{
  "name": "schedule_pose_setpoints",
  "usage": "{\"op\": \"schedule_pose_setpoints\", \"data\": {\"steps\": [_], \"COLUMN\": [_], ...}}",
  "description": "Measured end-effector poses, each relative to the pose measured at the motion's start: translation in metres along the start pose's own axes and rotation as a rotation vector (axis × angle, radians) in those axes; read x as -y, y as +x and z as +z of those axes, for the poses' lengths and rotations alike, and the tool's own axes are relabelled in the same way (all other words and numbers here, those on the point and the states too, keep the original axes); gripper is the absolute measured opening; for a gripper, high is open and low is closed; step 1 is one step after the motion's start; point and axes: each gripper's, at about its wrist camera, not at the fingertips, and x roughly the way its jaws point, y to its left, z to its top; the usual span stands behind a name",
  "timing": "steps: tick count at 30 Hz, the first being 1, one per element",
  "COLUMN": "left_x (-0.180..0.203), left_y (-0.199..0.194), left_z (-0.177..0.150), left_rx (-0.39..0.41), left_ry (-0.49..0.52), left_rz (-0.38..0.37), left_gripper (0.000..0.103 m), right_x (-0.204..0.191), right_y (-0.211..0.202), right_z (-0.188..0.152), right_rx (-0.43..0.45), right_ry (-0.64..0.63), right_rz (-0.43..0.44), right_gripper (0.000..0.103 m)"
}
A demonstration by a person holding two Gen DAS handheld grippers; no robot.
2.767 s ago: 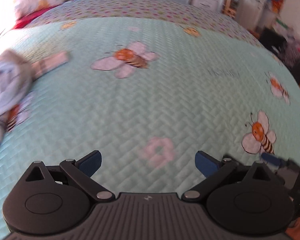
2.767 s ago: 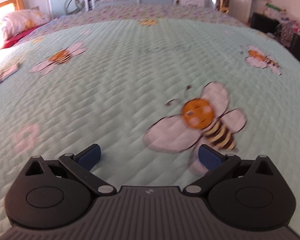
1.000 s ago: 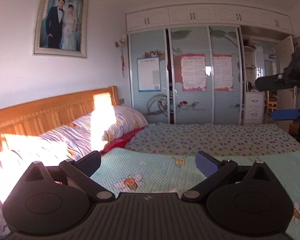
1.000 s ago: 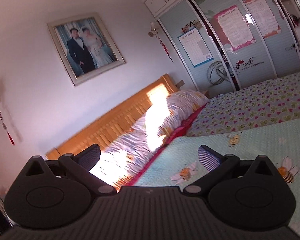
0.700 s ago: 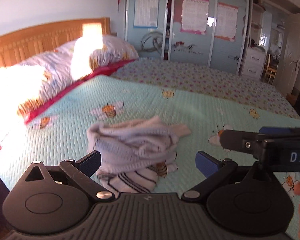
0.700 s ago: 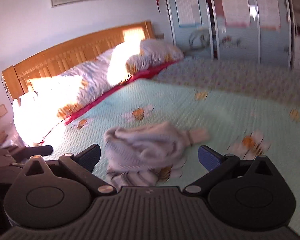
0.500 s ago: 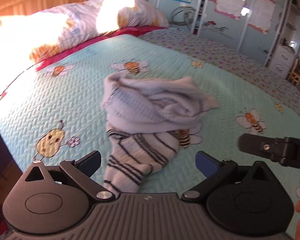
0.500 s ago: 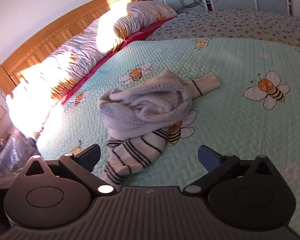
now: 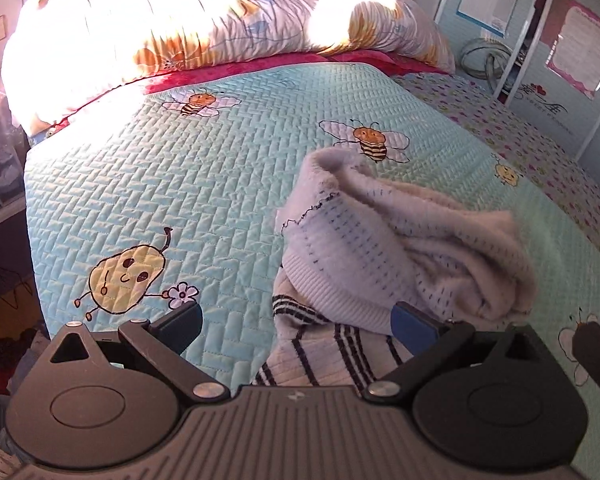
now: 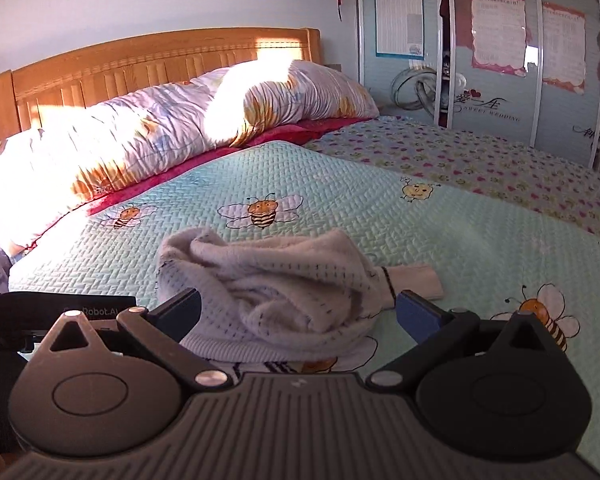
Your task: Fold clothes
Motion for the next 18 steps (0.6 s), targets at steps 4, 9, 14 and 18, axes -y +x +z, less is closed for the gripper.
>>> {"op": "schedule_pose_setpoints", "data": {"steps": [4, 9, 14, 18], "left_x": [0.000, 0.003, -0.006, -0.019], "left_y": [0.016, 0.037, 0.046, 0.041], "left_z": [-0.011, -0.022, -0.015, -0.008], "left_rx": [-0.031, -0.084, -0.109, -0.068], "left_ry": [-0.039, -0.002, -0.028, -0.073], "left_rz": [-0.017, -0.039, -0.009, 0.002], "left_gripper": [0.103, 0.103, 0.103, 0.103], "right_x": [0.010, 0.013, 0.005, -0.004], "right_y": [0.010, 0.035, 0.064, 0.071], "right_z": [0.003, -0.003, -0.002, 0.005], "right_rx": [-0.001, -0.069, -0.171, -0.155], "right_ry": [-0.026, -0.057, -0.067, -0.095], "right_rz": [0.010, 0.003, -0.003, 0.018], "right_gripper": [0.102, 0.102, 0.102, 0.102]}}
